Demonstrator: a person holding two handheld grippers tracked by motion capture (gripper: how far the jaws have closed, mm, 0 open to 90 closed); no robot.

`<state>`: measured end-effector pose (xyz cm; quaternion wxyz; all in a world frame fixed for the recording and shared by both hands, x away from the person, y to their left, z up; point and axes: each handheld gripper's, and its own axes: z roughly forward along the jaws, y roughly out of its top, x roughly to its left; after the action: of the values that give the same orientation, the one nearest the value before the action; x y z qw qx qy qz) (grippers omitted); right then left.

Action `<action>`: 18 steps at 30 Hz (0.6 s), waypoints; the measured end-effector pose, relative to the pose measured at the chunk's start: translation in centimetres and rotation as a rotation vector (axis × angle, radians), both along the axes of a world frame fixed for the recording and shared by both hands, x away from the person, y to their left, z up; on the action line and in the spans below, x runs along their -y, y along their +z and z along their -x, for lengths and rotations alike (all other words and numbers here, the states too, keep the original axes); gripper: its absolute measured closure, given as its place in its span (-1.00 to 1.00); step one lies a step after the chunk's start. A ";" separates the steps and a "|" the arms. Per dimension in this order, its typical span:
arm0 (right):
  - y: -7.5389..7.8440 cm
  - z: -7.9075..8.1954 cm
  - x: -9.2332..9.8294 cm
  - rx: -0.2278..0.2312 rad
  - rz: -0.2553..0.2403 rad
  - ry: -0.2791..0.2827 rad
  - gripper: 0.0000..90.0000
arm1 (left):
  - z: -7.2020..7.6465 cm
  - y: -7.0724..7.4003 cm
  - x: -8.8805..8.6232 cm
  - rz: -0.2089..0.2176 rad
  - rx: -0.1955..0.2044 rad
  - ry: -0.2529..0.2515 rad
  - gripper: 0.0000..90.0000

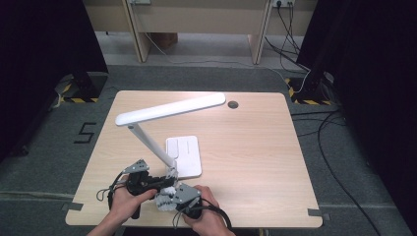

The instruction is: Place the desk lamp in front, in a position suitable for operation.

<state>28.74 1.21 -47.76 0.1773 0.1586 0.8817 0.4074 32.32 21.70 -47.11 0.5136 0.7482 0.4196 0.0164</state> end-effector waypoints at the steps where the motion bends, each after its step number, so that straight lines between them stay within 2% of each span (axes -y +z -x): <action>1: 0.1 -0.1 0.0 0.001 -0.006 0.005 0.68 | 0.1 0.2 -0.2 0.007 0.008 0.004 0.82; 4: 0.5 -0.1 0.0 -0.007 -0.041 -0.011 0.41 | 0.4 0.8 -0.9 0.016 0.040 0.024 0.83; 6: 1.0 -0.3 0.1 -0.012 -0.088 -0.021 0.18 | 0.5 1.0 -1.2 0.022 0.047 0.033 0.83; 7: 1.5 -0.4 0.3 -0.023 -0.129 -0.029 0.06 | 0.6 1.3 -1.7 0.026 0.061 0.048 0.83; 11: 2.8 -0.7 0.9 -0.038 -0.211 -0.033 -0.05 | 1.2 2.5 -3.4 0.031 0.116 0.101 0.83; 14: 3.9 -1.1 1.5 -0.025 -0.274 -0.037 -0.07 | 1.4 2.9 -4.6 0.025 0.137 0.135 0.83; 16: 4.6 -1.5 2.0 -0.017 -0.293 -0.035 -0.07 | 1.6 3.2 -5.3 0.032 0.144 0.161 0.83; 18: 5.0 -2.0 2.6 -0.018 -0.323 -0.059 -0.04 | 1.9 3.5 -6.1 0.025 0.154 0.183 0.83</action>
<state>30.75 -1.41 -42.74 0.1534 0.2143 0.8014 0.5370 30.39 27.78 -43.58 0.5500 0.6968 0.4457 0.1153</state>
